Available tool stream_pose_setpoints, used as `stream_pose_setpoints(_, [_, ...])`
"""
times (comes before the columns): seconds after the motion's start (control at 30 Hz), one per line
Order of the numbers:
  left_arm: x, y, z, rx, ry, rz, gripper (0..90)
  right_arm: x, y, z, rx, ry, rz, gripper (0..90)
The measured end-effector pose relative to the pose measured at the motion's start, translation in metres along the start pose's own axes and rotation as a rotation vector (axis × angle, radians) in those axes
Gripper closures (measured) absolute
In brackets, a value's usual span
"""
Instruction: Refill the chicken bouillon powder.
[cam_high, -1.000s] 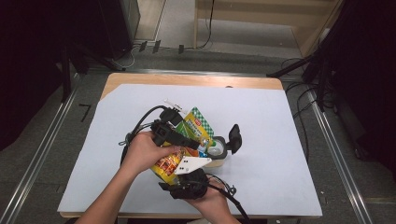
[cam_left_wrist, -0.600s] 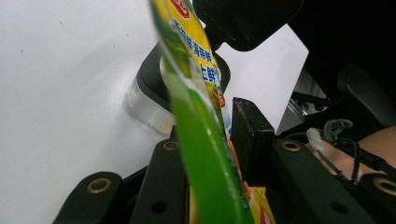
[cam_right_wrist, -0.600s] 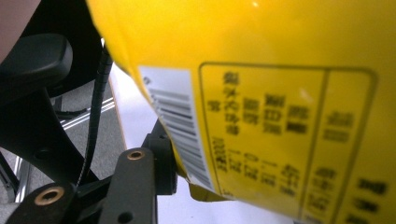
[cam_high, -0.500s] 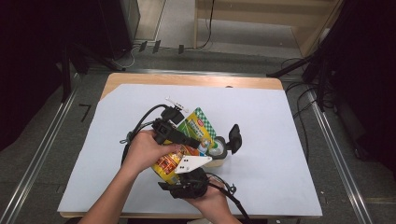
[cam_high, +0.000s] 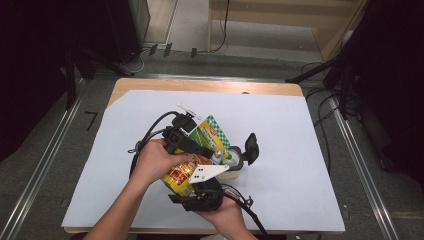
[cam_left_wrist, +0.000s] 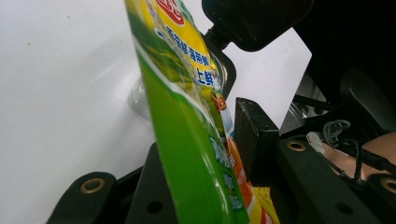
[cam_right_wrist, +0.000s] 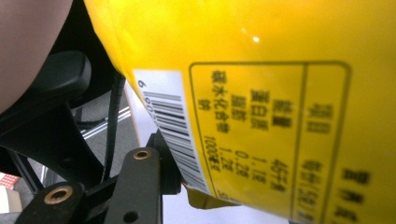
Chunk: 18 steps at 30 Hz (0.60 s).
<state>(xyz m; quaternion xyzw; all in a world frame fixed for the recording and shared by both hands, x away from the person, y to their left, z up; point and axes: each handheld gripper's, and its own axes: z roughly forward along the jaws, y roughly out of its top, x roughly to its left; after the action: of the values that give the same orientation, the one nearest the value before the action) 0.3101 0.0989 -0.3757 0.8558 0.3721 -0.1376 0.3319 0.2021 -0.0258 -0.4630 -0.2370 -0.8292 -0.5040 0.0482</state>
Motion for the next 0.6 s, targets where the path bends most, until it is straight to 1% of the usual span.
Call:
stream_pose_setpoints(0.07, [-0.0001, 0.0002, 0.0004, 0.001, 0.001, 0.003, 72.7, -0.0005, 0.0002, -0.0003, 0.001, 0.003, 0.001, 61.9])
stream_pose_setpoints(0.17, [-0.0007, 0.0006, 0.0020, 0.004, -0.026, 0.020, 73.7, -0.0014, -0.0007, -0.0006, 0.005, 0.011, 0.007, 62.4])
stream_pose_setpoints(0.2, [-0.0014, 0.0010, 0.0021, 0.013, -0.024, 0.019, 73.6, -0.0016, -0.0010, -0.0009, 0.003, 0.014, 0.008, 62.5])
stream_pose_setpoints(0.27, [-0.0027, 0.0016, 0.0023, 0.015, -0.016, 0.010, 73.9, -0.0019, -0.0011, -0.0012, -0.001, 0.021, 0.012, 62.5])
stream_pose_setpoints(0.4, [-0.0041, 0.0022, 0.0028, 0.031, 0.009, -0.001, 77.7, -0.0013, -0.0013, -0.0003, -0.001, 0.007, 0.003, 62.0])
stream_pose_setpoints(0.53, [-0.0029, 0.0027, 0.0038, 0.047, 0.034, -0.023, 79.2, -0.0025, -0.0017, 0.0011, -0.005, 0.040, 0.022, 61.1])
stream_pose_setpoints(0.6, [-0.0024, 0.0029, 0.0037, 0.050, 0.045, -0.031, 79.5, -0.0032, -0.0017, 0.0017, -0.003, 0.048, 0.025, 60.5])
